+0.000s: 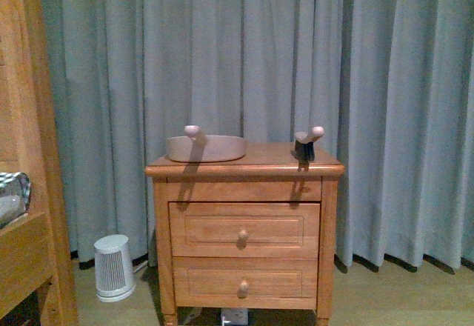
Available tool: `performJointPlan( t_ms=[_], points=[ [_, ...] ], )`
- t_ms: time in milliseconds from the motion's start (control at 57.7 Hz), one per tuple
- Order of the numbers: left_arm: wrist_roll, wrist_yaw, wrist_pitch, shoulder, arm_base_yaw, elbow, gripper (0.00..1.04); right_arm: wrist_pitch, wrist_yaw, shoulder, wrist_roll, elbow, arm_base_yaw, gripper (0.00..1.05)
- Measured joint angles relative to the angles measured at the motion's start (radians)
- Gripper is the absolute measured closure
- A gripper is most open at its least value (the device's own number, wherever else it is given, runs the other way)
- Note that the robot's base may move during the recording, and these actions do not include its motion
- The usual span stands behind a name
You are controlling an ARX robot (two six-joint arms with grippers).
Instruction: Clean up trash
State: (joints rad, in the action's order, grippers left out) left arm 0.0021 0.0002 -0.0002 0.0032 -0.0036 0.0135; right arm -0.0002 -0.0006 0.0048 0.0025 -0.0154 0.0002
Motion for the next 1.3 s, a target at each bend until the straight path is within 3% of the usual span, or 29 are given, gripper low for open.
performJointPlan(
  t_ms=[1301],
  points=[
    [0.0,0.0,0.0,0.0,0.0,0.0,0.08,0.0,0.0,0.0,0.0,0.0,0.0,0.07]
  ],
)
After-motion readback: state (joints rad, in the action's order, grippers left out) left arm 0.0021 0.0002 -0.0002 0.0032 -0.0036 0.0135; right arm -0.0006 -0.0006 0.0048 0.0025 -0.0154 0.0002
